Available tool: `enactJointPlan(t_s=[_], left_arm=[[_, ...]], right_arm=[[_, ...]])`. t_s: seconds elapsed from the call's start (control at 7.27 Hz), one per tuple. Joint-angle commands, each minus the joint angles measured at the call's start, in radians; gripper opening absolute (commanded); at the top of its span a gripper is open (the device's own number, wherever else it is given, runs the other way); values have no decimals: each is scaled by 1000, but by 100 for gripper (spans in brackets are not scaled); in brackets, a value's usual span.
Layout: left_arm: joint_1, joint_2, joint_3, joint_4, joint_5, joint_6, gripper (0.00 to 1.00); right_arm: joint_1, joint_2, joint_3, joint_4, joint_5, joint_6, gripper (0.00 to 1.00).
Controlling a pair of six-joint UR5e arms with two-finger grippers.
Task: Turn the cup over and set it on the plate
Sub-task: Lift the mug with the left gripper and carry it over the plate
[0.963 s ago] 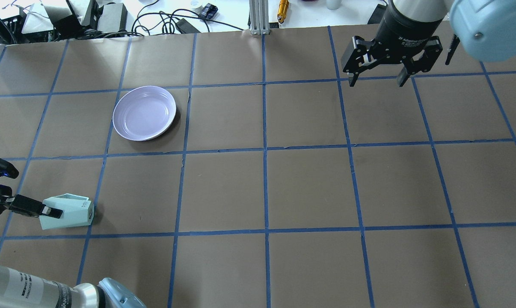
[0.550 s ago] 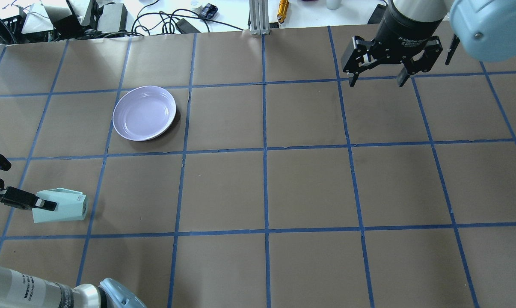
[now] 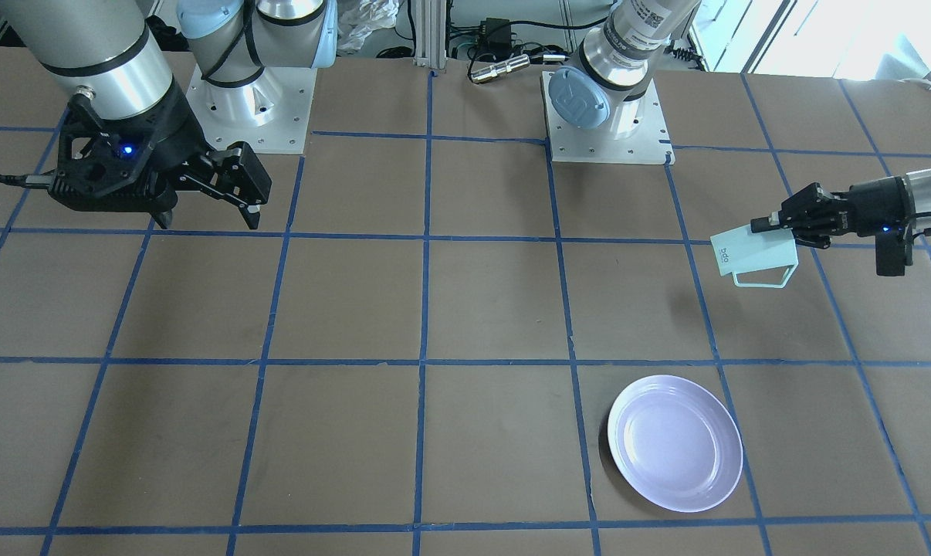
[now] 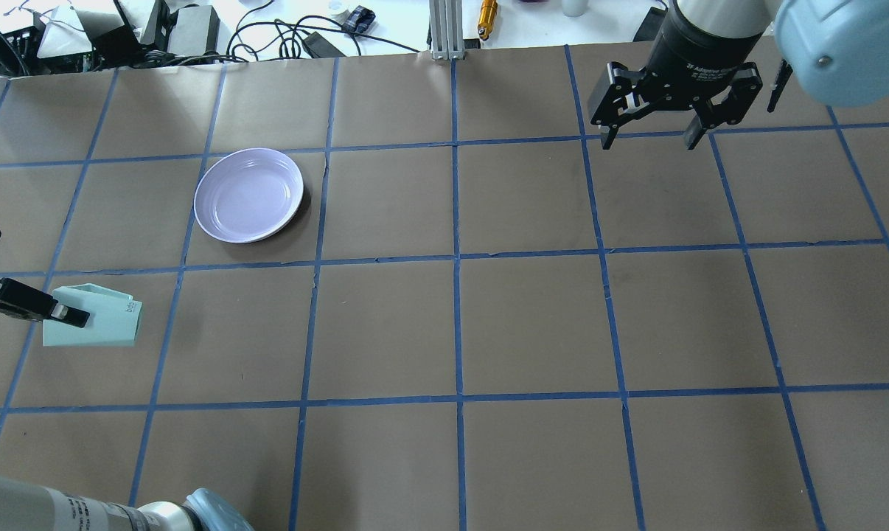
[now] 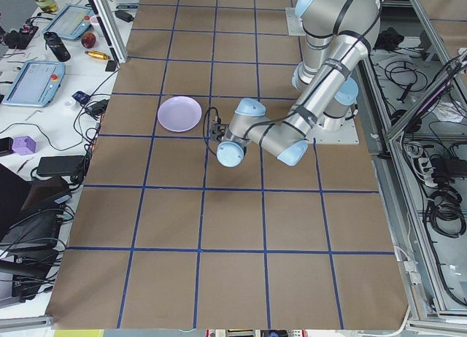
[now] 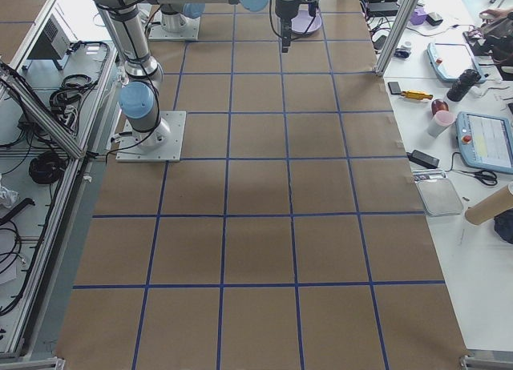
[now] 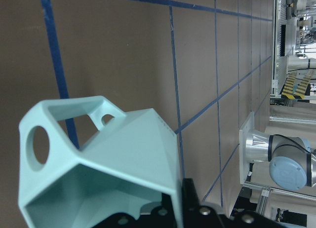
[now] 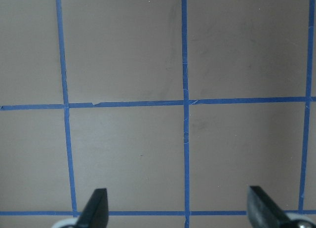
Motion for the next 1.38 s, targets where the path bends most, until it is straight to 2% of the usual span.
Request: enactJointPlan(t_s=[0.0, 0.28, 0.69, 1.1, 1.24], left_arm=[[-147, 97, 52, 40, 27, -178, 0], [-311, 130, 103, 121, 78, -366, 0], [-538, 112, 108, 413, 233, -574, 0], [-640, 20, 106, 657, 368, -571, 0], [-660, -25, 108, 725, 376, -550, 0]], right_arm=[[0, 0, 0, 0, 0, 1, 100], [0, 0, 0, 0, 2, 1, 100], [0, 0, 0, 0, 0, 1, 100], [0, 0, 0, 0, 0, 0, 100], [0, 0, 0, 0, 0, 0, 100]])
